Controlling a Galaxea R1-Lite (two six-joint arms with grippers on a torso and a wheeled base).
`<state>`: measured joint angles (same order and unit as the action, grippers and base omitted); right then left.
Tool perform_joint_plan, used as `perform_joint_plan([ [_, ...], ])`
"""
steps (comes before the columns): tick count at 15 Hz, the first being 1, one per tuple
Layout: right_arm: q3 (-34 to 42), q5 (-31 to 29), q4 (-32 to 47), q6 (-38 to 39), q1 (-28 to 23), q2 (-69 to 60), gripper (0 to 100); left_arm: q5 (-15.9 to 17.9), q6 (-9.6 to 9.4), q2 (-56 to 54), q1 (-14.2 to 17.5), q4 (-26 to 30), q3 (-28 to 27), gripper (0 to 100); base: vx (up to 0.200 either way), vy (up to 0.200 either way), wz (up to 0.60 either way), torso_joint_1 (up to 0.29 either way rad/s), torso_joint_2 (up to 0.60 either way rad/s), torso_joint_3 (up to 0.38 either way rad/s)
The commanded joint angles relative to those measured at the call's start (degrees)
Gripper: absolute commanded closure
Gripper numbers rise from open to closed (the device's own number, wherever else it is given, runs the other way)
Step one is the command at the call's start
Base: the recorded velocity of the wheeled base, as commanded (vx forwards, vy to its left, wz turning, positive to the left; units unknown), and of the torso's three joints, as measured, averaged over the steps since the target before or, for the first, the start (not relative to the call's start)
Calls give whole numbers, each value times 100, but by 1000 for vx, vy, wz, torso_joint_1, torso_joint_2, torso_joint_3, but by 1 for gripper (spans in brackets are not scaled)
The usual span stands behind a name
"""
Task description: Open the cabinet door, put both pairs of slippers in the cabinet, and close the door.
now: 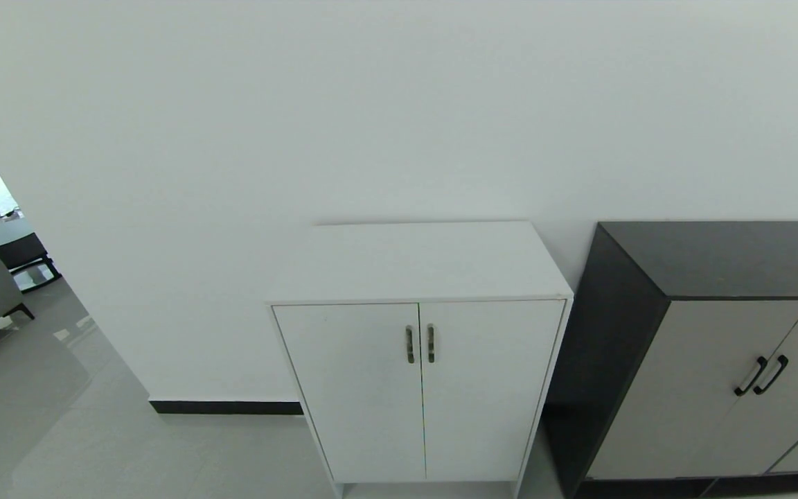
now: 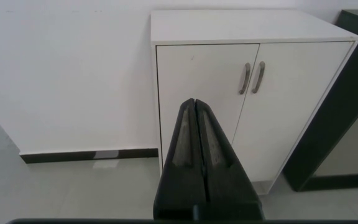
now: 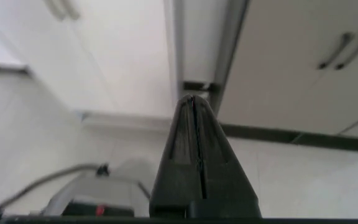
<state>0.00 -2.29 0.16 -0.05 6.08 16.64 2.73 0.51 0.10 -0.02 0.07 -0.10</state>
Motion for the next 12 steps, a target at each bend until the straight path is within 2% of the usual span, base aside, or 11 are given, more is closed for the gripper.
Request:
perform_joint_plan([
  [1, 0, 1, 2, 5, -626, -970, 100, -1, 2, -1, 2, 1, 1, 100, 0, 0, 0, 0, 0, 0],
  [5, 0, 1, 2, 49, -652, -1664, 100, -1, 10, -1, -6, 1, 1, 100, 0, 0, 0, 0, 0, 0],
  [12, 0, -122, -25, 295, -652, -1664, 100, -1, 2, -1, 2, 1, 1, 100, 0, 0, 0, 0, 0, 0],
])
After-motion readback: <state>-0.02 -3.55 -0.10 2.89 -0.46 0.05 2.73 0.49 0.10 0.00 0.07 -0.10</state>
